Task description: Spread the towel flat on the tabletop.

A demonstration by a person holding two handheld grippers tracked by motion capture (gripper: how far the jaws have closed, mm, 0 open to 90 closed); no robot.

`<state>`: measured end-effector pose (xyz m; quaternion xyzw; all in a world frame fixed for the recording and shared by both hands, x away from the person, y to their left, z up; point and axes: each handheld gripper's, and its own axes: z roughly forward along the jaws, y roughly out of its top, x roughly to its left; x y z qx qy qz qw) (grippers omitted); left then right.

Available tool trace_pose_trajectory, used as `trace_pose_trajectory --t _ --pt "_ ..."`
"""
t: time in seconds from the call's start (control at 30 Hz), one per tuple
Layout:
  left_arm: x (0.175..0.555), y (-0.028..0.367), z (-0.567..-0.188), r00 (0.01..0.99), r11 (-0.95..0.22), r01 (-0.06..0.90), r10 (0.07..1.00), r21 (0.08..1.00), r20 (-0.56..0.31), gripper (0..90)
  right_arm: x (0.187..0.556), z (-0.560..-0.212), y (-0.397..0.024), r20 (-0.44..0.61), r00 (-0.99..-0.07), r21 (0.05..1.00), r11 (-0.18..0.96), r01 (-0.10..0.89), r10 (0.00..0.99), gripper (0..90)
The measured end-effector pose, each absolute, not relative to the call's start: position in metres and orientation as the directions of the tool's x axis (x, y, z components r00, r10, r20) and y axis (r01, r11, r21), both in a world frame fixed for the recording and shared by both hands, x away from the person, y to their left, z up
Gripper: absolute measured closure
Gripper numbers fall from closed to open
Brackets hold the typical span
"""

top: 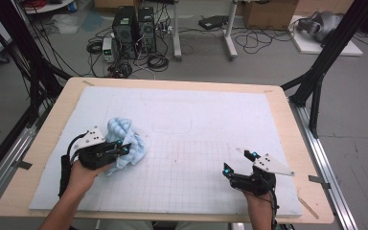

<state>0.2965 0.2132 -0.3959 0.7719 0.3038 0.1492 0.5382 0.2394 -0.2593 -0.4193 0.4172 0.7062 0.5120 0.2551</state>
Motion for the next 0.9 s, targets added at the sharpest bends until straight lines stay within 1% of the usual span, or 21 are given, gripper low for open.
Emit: trace_pose_trajectory --t 0.07,0.1,0.23,0.47,0.5,0.53,0.6,0.73,0.83,0.9 --pt "0.293 0.204 -0.387 0.814 -0.237 0.282 0.572 0.93 -0.101 82.2 0.24 -0.42 -0.26 0.071 -0.519 0.936 0.123 0.33 0.852 11.0" --pt "0.293 0.204 -0.387 0.814 -0.237 0.282 0.572 0.93 -0.101 82.2 0.24 -0.42 -0.26 0.071 -0.519 0.936 0.123 0.33 0.852 11.0" --pt "0.29 0.186 -0.377 0.859 -0.26 0.239 0.505 0.936 -0.078 82.3 0.239 -0.421 -0.261 0.075 -0.514 0.936 0.118 0.332 0.854 11.0" --pt "0.287 0.151 -0.37 0.913 -0.308 0.195 0.404 0.931 -0.057 82.5 0.236 -0.422 -0.267 0.078 -0.502 0.94 0.105 0.326 0.861 11.1" --pt "0.286 0.141 -0.367 0.927 -0.317 0.179 0.371 0.931 -0.052 82.5 0.235 -0.422 -0.268 0.08 -0.499 0.94 0.101 0.327 0.863 11.1" --pt "0.286 0.141 -0.367 0.927 -0.317 0.179 0.371 0.931 -0.052 82.5 0.234 -0.422 -0.269 0.081 -0.495 0.94 0.099 0.327 0.865 11.0" --pt "0.285 0.131 -0.363 0.94 -0.324 0.161 0.339 0.932 -0.044 82.5 0.234 -0.423 -0.27 0.083 -0.494 0.94 0.097 0.328 0.866 11.0" --pt "0.286 0.119 -0.356 0.954 -0.287 0.163 0.29 0.944 -0.076 82.5 0.232 -0.423 -0.273 0.096 -0.484 0.94 0.081 0.332 0.87 11.0" --pt "0.286 0.118 -0.349 0.961 -0.192 0.195 0.231 0.962 -0.149 82.5 0.231 -0.423 -0.274 0.092 -0.486 0.942 0.082 0.325 0.869 11.0" --pt "0.284 0.119 -0.342 0.965 -0.132 0.207 0.193 0.969 -0.18 82.5 0.231 -0.422 -0.275 0.091 -0.487 0.943 0.081 0.322 0.869 11.0"
